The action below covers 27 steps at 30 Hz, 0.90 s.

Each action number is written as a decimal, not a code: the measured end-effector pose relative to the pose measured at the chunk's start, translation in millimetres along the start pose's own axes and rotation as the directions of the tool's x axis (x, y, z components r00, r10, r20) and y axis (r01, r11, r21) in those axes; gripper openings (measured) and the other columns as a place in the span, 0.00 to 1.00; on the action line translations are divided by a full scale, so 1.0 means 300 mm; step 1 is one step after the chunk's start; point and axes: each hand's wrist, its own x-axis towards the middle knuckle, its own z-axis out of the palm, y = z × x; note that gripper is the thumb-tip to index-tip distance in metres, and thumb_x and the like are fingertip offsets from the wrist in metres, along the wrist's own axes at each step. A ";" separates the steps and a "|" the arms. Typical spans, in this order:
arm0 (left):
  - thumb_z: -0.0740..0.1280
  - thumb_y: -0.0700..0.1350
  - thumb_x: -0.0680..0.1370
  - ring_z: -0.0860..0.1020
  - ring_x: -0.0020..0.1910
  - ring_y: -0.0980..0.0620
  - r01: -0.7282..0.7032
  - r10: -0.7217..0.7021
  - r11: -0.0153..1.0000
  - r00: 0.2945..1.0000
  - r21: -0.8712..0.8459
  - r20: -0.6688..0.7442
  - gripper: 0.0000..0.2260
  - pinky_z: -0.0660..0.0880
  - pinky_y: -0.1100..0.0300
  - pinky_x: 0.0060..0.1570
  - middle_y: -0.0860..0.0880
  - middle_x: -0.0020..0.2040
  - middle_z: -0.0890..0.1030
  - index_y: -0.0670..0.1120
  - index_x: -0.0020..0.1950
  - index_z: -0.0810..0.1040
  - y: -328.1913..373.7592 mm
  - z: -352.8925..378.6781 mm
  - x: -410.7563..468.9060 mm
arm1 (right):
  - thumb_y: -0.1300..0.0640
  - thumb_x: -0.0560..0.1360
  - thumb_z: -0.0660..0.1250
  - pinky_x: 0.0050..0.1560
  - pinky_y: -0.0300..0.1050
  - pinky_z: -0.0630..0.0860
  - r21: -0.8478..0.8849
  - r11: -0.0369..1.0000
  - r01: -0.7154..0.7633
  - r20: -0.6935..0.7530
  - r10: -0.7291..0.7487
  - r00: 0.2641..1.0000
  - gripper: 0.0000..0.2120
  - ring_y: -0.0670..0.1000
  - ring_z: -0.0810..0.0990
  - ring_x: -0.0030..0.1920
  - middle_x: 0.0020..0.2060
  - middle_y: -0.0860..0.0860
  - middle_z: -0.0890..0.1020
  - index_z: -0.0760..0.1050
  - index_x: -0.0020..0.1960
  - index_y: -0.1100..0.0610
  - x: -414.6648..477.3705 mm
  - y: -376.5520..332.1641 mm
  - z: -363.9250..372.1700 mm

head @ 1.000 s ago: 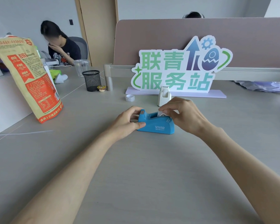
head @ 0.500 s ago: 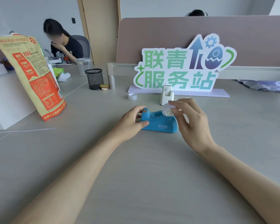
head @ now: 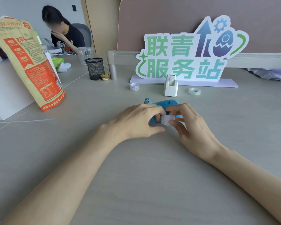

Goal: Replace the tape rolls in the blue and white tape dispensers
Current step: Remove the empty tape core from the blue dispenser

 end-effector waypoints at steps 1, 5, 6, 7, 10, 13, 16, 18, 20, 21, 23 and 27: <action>0.71 0.54 0.73 0.71 0.34 0.69 -0.004 0.004 1.000 1.000 -0.007 -0.016 0.09 0.63 0.65 0.35 0.61 0.41 0.74 0.54 0.50 0.76 -0.002 0.004 0.004 | 0.68 0.78 0.63 0.53 0.52 0.78 0.002 1.000 0.000 0.008 0.000 1.000 0.09 0.46 0.76 0.51 0.52 0.48 0.75 0.72 0.56 0.59 -0.001 -0.001 0.001; 0.71 0.51 0.74 0.70 0.32 0.58 -0.007 0.007 1.000 0.998 0.000 -0.055 0.07 0.66 0.59 0.36 0.61 0.37 0.72 0.52 0.49 0.78 -0.006 0.005 0.011 | 0.69 0.77 0.64 0.54 0.50 0.78 0.019 1.000 0.004 0.024 -0.005 1.000 0.10 0.47 0.76 0.52 0.53 0.48 0.75 0.73 0.56 0.59 0.000 -0.008 0.001; 0.71 0.51 0.74 0.70 0.33 0.56 -0.008 0.009 1.000 0.999 0.005 -0.052 0.06 0.66 0.59 0.36 0.62 0.36 0.72 0.52 0.49 0.78 -0.007 0.004 0.010 | 0.69 0.77 0.64 0.54 0.49 0.77 0.023 1.000 0.006 0.026 -0.007 1.000 0.11 0.48 0.77 0.52 0.52 0.47 0.75 0.73 0.56 0.59 0.001 -0.009 0.000; 0.71 0.51 0.74 0.71 0.34 0.54 -0.009 0.010 1.000 0.999 0.010 -0.048 0.06 0.66 0.59 0.36 0.63 0.36 0.71 0.53 0.49 0.78 -0.008 0.002 0.010 | 0.70 0.77 0.65 0.54 0.49 0.77 0.024 1.000 0.005 0.030 -0.006 1.000 0.11 0.48 0.77 0.52 0.52 0.47 0.75 0.73 0.56 0.58 0.002 -0.009 0.000; 0.69 0.51 0.75 0.70 0.36 0.54 -0.015 0.017 0.998 0.999 0.055 -0.028 0.05 0.65 0.59 0.36 0.62 0.35 0.71 0.54 0.47 0.76 -0.011 0.003 0.011 | 0.70 0.76 0.66 0.55 0.50 0.78 0.017 1.000 -0.016 0.061 0.015 0.998 0.12 0.51 0.78 0.52 0.53 0.48 0.77 0.73 0.55 0.58 0.001 -0.004 0.002; 0.69 0.52 0.75 0.70 0.37 0.54 0.004 -0.004 0.998 1.000 0.068 0.005 0.05 0.66 0.58 0.37 0.63 0.35 0.72 0.54 0.48 0.75 -0.010 0.009 0.009 | 0.69 0.75 0.67 0.56 0.49 0.77 0.013 0.999 -0.051 0.083 0.050 0.995 0.12 0.46 0.77 0.52 0.51 0.46 0.78 0.72 0.54 0.57 0.000 -0.002 0.003; 0.70 0.56 0.73 0.75 0.39 0.54 0.099 -0.098 0.994 0.995 -0.052 0.008 0.14 0.75 0.55 0.43 0.63 0.46 0.82 0.55 0.55 0.74 -0.002 0.012 0.010 | 0.66 0.75 0.69 0.58 0.48 0.77 0.050 0.991 -0.127 0.058 0.124 0.991 0.10 0.43 0.78 0.51 0.47 0.38 0.77 0.72 0.51 0.55 0.002 -0.011 -0.002; 0.72 0.60 0.69 0.76 0.40 0.55 0.164 -0.163 0.978 0.987 -0.128 0.017 0.20 0.75 0.55 0.44 0.63 0.51 0.83 0.56 0.57 0.72 0.008 0.013 0.012 | 0.62 0.74 0.72 0.57 0.48 0.78 0.116 0.974 -0.197 0.015 0.197 0.980 0.09 0.45 0.80 0.50 0.44 0.39 0.80 0.72 0.48 0.55 0.005 -0.023 -0.008; 0.74 0.60 0.68 0.75 0.40 0.56 0.190 -0.189 0.969 0.982 -0.159 0.016 0.21 0.74 0.56 0.37 0.63 0.51 0.83 0.55 0.55 0.71 0.016 0.018 0.015 | 0.58 0.72 0.75 0.56 0.46 0.79 0.191 0.945 -0.266 -0.032 0.277 0.960 0.09 0.44 0.82 0.49 0.43 0.40 0.81 0.74 0.45 0.54 0.006 -0.035 -0.015; 0.74 0.59 0.68 0.76 0.39 0.56 0.187 -0.189 0.965 0.982 -0.182 0.007 0.20 0.72 0.58 0.33 0.62 0.50 0.83 0.54 0.54 0.71 0.018 0.021 0.017 | 0.58 0.70 0.76 0.55 0.46 0.80 0.215 0.933 -0.289 -0.051 0.306 0.951 0.10 0.44 0.82 0.49 0.42 0.40 0.82 0.75 0.43 0.53 0.007 -0.040 -0.018; 0.74 0.56 0.70 0.77 0.40 0.54 0.173 -0.184 0.956 0.983 -0.237 -0.024 0.17 0.70 0.59 0.28 0.60 0.48 0.84 0.53 0.51 0.71 0.019 0.023 0.019 | 0.57 0.68 0.78 0.53 0.45 0.80 0.242 0.914 -0.325 -0.074 0.352 0.933 0.10 0.44 0.84 0.47 0.41 0.43 0.83 0.76 0.41 0.51 0.009 -0.048 -0.026; 0.74 0.53 0.70 0.79 0.40 0.52 0.206 -0.225 0.911 0.974 -0.358 -0.014 0.14 0.78 0.51 0.23 0.62 0.47 0.82 0.53 0.50 0.73 0.021 0.017 0.016 | 0.60 0.67 0.78 0.50 0.43 0.81 0.281 0.891 -0.355 -0.085 0.392 0.916 0.14 0.46 0.84 0.43 0.38 0.46 0.83 0.73 0.36 0.52 0.015 -0.049 -0.033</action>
